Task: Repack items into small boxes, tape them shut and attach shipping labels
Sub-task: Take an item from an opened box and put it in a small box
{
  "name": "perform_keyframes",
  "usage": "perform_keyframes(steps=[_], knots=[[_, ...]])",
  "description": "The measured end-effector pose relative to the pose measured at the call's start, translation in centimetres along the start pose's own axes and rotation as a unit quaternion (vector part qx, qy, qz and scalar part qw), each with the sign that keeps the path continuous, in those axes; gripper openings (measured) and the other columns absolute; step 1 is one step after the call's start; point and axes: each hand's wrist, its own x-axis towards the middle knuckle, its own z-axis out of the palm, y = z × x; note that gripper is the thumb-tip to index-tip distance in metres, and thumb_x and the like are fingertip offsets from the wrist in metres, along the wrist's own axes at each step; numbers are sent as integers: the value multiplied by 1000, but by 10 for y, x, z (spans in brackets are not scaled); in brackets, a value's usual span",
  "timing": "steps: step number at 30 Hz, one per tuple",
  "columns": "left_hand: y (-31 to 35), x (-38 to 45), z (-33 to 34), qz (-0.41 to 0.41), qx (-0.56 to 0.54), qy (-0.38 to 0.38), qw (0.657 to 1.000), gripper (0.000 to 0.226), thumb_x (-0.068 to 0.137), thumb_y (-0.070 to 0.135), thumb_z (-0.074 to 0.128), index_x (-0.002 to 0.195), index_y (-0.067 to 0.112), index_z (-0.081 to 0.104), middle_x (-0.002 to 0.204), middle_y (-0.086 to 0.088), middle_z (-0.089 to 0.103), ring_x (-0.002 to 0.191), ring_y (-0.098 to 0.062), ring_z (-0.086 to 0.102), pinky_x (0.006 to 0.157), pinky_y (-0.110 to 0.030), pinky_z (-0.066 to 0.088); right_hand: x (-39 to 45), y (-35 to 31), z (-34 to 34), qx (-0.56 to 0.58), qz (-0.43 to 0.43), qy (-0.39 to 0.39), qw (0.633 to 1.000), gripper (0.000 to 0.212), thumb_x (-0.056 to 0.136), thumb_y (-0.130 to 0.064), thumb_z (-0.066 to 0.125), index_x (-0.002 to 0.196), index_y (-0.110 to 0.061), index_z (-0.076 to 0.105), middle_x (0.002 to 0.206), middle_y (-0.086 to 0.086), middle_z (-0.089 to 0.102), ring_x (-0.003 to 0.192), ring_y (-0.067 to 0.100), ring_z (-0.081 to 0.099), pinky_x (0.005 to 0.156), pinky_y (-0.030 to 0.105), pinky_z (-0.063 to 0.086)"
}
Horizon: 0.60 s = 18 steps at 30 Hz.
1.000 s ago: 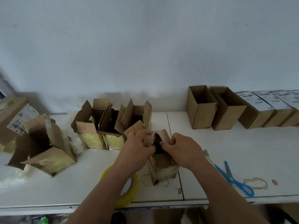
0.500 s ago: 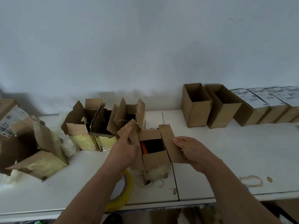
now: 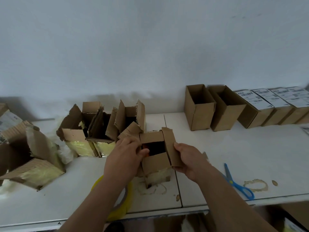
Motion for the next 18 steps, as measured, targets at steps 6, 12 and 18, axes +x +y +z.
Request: perform_keyframes(steps=[6, 12, 18], knots=[[1, -5, -29, -66, -246, -158, 954, 80, 59, 78, 61, 125, 36, 45, 121, 13, 46, 109, -12, 50, 90, -33, 53, -4, -2, 2, -26, -5, 16, 1000, 19, 104, -32, 44, 101, -18, 57, 110, 12, 62, 99, 26, 62, 68, 35, 55], [7, -20, -12, -14, -36, -209, 977, 142, 49, 88, 65, 154, 30, -13, 161, 12, -15, 149, -17, -13, 123, -47, 3, -6, -6, 5, -89, -17, 22, 996, 21, 104, -31, 43, 101, -15, 56, 111, 14, 60, 94, 23, 60, 61, 29, 51], [7, -21, 1, -14, -11, -157, 987, 143, 58, 82, 67, 152, 24, -23, 162, 7, -20, 149, -17, -18, 123, -42, 0, 23, -6, -3, -464, -398, 65, 789, 40, 101, -20, 43, 139, -31, 44, 153, -10, 33, 139, 8, 31, 115, 34, 28]])
